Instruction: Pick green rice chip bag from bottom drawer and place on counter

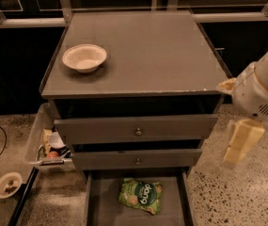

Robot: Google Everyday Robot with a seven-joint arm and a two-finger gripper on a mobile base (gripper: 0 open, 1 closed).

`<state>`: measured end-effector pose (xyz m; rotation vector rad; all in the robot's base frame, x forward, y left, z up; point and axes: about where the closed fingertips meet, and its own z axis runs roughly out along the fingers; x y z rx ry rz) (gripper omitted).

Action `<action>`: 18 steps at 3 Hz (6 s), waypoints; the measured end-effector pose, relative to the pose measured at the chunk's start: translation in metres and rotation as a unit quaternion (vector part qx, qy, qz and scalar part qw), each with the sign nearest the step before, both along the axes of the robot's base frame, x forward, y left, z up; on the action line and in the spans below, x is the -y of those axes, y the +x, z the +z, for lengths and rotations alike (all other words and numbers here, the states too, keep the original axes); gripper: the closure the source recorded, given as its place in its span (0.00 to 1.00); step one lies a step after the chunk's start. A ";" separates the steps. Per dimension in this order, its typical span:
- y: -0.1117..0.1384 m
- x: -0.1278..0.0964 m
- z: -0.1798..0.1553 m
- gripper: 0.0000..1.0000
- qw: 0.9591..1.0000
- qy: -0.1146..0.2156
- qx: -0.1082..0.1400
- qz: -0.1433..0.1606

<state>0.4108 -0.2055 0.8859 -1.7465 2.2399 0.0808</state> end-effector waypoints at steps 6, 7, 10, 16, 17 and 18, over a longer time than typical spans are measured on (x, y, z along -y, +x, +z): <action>0.016 -0.032 -0.246 0.00 0.985 0.172 0.006 -0.006; 0.028 -0.041 -0.308 0.00 0.982 0.189 0.014 -0.016; 0.047 -0.045 -0.401 0.00 0.983 0.179 0.025 0.015; 0.060 -0.089 -0.622 0.00 0.961 0.274 -0.004 0.046; 0.077 -0.089 -0.638 0.00 0.960 0.278 0.007 0.033; 0.099 -0.092 -0.666 0.00 0.960 0.276 0.033 0.024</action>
Offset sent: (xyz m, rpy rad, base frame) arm -0.0070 0.0242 -0.1398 0.2005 -0.1801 0.2113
